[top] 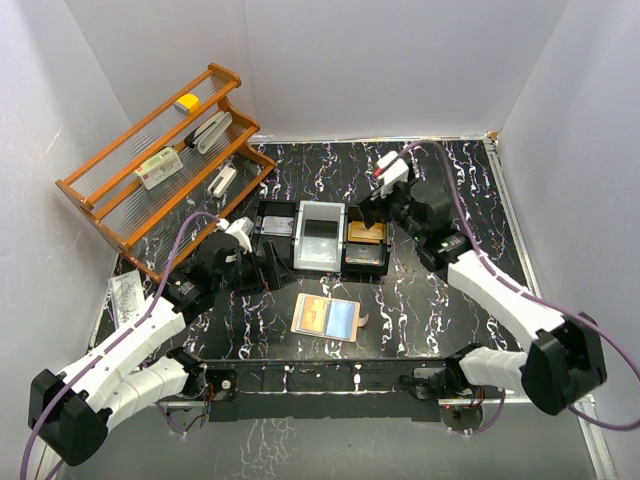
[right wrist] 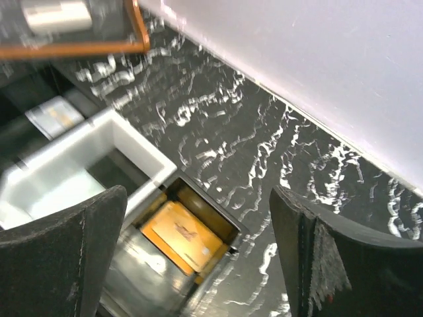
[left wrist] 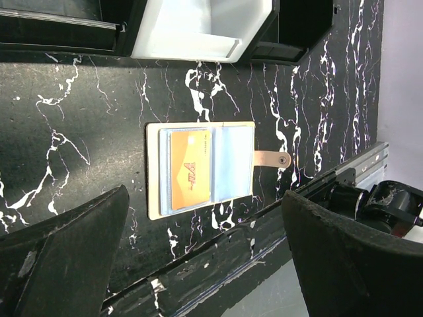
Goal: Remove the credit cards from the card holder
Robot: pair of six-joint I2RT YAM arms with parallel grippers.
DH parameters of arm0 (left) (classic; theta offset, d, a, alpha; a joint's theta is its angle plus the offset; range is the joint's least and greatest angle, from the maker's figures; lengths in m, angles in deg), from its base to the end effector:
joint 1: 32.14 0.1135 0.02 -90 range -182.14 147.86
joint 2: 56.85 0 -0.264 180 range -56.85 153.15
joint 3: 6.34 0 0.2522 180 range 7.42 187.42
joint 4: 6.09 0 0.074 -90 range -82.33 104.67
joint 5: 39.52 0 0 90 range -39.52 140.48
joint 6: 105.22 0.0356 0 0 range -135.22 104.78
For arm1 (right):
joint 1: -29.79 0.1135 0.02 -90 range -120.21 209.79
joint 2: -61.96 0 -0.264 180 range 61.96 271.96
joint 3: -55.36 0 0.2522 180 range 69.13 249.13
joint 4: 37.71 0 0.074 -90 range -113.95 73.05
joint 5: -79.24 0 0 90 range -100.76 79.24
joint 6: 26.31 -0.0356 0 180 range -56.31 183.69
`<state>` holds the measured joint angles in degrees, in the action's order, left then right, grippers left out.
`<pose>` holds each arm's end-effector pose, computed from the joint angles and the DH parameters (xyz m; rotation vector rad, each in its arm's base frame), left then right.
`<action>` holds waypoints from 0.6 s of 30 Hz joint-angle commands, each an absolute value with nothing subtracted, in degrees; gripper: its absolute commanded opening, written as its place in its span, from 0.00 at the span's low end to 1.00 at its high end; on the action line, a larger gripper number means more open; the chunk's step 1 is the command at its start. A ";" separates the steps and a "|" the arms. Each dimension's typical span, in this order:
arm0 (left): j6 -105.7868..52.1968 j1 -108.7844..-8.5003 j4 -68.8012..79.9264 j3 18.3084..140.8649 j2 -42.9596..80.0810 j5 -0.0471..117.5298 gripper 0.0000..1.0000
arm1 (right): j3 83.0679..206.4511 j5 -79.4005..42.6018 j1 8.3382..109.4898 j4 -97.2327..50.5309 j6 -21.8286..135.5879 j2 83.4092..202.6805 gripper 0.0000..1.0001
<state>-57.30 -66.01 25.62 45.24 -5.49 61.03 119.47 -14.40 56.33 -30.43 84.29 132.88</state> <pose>0.1627 -0.1170 0.2637 -0.0454 2.2701 -0.9466 0.2587 0.1318 0.3064 -0.7681 1.6479 0.1311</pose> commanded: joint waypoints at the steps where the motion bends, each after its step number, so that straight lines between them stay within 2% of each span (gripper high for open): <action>1: -58.47 -65.92 24.04 44.96 -4.59 62.34 0.99 | 117.86 -11.25 56.19 -34.45 57.66 126.68 0.91; 4: -58.76 -65.93 23.43 44.99 -3.84 62.54 0.99 | 115.99 -11.88 56.24 -31.88 49.30 123.58 0.98; 11: -59.01 -65.89 23.38 45.06 -2.87 62.74 0.99 | 109.01 -13.41 56.18 -27.75 27.42 118.09 0.98; 18: -59.92 -65.87 23.67 44.57 -3.06 61.76 0.99 | 93.96 -31.44 56.24 -49.13 8.57 116.01 0.98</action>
<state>-59.18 -66.01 23.94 45.13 -2.63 61.64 98.73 -20.12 56.29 -34.65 24.91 115.83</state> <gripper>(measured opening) 0.985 0.981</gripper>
